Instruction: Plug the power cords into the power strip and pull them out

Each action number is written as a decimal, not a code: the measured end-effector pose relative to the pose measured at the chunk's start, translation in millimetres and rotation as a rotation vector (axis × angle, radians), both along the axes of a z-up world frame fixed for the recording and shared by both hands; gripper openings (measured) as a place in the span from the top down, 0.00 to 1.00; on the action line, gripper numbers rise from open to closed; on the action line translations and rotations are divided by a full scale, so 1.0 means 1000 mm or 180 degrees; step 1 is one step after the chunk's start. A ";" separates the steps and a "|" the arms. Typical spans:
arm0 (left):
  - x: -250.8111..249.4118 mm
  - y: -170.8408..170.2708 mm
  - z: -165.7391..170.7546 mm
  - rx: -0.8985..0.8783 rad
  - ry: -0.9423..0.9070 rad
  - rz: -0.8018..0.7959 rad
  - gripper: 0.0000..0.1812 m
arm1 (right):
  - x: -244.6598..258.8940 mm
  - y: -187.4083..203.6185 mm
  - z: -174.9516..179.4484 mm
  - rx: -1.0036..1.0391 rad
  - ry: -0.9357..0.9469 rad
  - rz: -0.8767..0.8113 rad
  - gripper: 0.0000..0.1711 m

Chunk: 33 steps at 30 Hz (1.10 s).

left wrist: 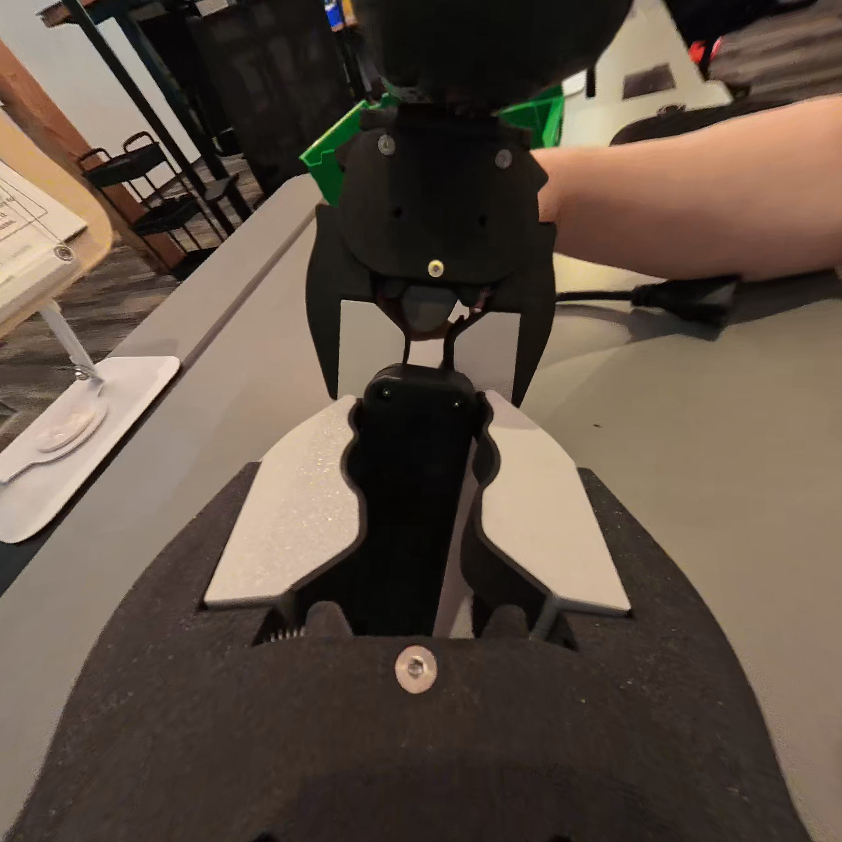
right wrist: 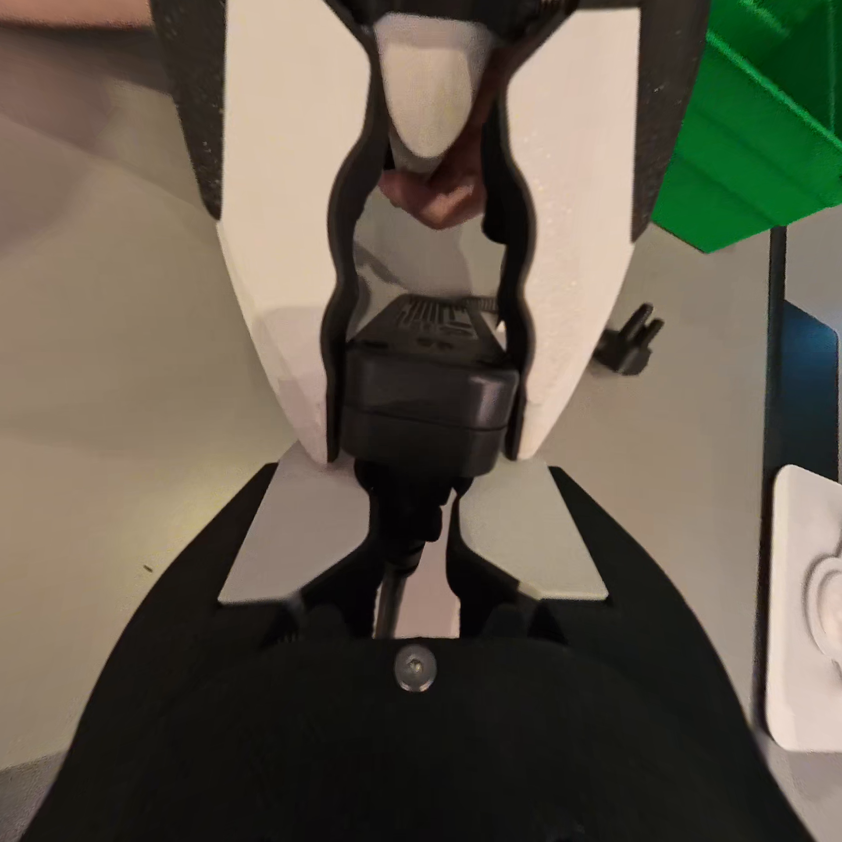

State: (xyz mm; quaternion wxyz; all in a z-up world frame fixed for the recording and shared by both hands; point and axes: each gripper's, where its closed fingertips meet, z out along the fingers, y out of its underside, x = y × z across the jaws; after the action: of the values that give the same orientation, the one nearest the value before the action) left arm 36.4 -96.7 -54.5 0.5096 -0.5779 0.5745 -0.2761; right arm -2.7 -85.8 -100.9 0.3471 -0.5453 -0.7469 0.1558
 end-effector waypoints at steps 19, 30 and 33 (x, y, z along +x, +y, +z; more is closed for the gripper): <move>-0.003 0.001 0.009 -0.0331 -0.0034 -0.0098 0.74 | -0.001 0.003 0.005 -0.0270 0.0172 -0.0144 0.84; -0.009 0.012 0.044 -0.1063 -0.0945 -0.0049 0.74 | -0.003 0.014 0.035 -0.0163 0.0503 -0.0406 0.84; -0.010 0.016 0.048 -0.1474 -0.1185 -0.0098 0.74 | 0.001 0.017 0.043 -0.0017 0.0434 -0.0585 0.82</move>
State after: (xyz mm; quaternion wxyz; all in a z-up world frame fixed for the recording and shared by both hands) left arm 26.1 -80.5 -6.5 0.4565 -0.6095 0.4015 -0.5088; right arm -2.1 -68.6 -58.0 0.4085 -0.6005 -0.6680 0.1621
